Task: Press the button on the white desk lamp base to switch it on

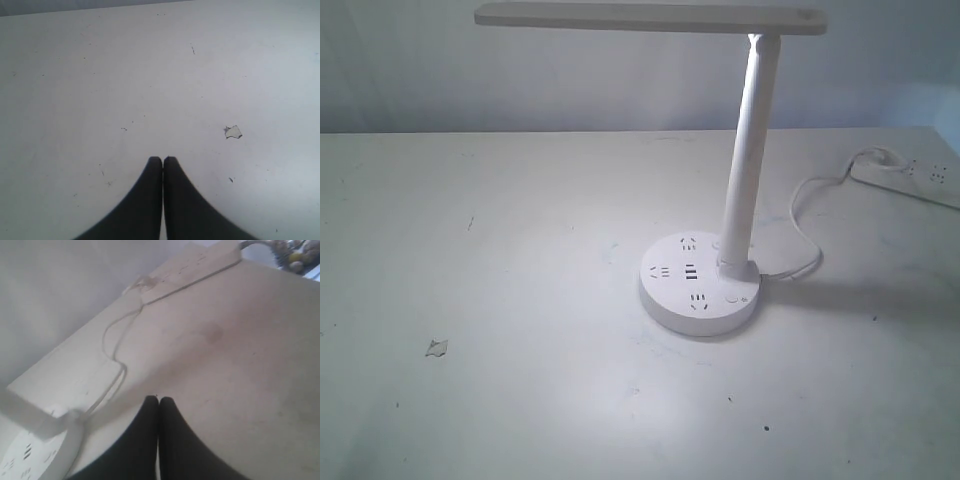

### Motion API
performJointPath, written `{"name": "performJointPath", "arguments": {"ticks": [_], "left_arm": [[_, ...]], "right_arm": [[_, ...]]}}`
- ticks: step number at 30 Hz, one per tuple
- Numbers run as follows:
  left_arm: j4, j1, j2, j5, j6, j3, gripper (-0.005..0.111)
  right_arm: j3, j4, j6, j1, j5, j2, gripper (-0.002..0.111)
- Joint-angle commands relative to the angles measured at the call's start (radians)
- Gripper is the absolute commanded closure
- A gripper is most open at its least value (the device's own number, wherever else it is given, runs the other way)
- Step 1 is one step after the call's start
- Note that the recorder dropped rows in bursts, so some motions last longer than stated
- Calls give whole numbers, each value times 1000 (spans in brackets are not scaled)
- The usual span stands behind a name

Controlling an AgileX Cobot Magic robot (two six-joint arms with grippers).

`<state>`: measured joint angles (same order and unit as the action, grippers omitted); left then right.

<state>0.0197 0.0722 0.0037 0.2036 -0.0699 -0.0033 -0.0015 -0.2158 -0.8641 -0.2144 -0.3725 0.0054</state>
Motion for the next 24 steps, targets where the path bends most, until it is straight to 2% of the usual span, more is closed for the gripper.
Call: {"name": "performJointPath", "arguments": {"ticks": [1,16,19,24], "left_arm": [[3,-5,-4,-2,-1,3,107],[3,-5,-4,-2,-1,3,107],[3,-5,-4,-2,-1,3,107],[3,-5,-4,-2,-1,3,107]], "right_arm": [[1,-5,-1,-101,1,-5,108],[1,-5,11,-105,3,-5,108],[1,-31,164,-105,12,-5,108],[1,30,590,-105,12,-5,108]]}}
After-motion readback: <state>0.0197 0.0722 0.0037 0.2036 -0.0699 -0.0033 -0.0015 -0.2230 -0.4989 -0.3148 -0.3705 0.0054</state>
